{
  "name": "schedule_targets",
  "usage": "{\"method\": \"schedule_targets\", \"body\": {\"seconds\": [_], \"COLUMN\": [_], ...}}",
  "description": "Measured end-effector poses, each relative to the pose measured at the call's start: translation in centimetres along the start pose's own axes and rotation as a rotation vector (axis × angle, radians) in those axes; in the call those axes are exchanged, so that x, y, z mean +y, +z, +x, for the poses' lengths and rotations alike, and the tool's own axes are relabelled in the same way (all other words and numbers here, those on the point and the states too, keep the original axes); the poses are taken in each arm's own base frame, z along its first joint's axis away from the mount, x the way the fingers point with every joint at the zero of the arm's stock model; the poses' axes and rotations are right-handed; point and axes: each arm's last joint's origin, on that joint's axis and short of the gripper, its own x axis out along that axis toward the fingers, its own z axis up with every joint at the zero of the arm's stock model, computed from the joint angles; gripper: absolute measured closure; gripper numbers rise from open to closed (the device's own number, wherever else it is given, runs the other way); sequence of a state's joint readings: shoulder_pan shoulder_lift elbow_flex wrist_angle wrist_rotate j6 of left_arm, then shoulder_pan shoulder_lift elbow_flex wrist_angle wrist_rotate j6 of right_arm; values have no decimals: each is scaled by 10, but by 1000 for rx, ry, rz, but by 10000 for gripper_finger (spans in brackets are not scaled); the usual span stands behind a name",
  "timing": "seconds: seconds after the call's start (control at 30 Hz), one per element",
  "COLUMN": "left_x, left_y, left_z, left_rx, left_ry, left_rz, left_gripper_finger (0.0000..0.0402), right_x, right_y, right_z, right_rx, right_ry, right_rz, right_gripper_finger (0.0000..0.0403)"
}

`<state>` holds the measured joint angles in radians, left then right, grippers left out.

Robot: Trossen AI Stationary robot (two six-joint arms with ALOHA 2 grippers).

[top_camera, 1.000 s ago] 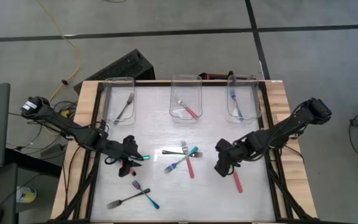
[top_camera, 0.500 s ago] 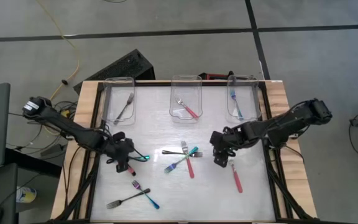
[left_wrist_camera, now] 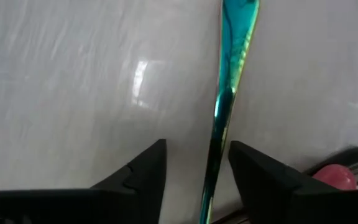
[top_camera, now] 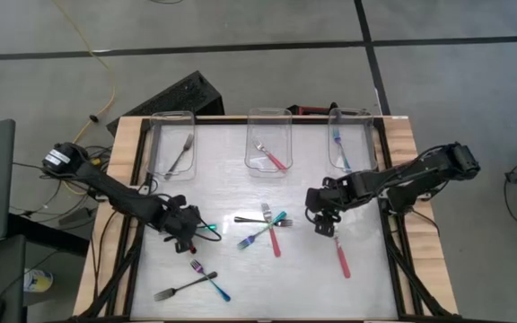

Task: Sort silverware by color (type)
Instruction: Put the top left iridescent fork into the right transparent bin

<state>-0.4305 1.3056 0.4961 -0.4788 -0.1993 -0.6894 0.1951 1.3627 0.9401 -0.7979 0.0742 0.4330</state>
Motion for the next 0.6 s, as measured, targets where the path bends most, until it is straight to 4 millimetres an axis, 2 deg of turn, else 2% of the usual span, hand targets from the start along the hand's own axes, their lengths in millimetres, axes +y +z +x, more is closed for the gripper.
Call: {"method": "schedule_targets", "body": {"seconds": [0.23, 0.4, 0.6], "left_x": [4, 5, 1], "left_y": [-3, 8, 40], "left_z": [-2, -12, -48], "left_rx": [-15, -127, -370], "left_ry": [35, 64, 82], "left_rz": [-82, -161, -222], "left_gripper_finger": [386, 394, 397], "right_x": [-2, -2, -3], "right_y": [-2, -3, 0], "right_z": [0, 0, 0], "right_rx": [26, 29, 9], "right_ry": [-13, -15, -9], "right_rz": [0, -1, -6], "right_gripper_finger": [143, 143, 143]}}
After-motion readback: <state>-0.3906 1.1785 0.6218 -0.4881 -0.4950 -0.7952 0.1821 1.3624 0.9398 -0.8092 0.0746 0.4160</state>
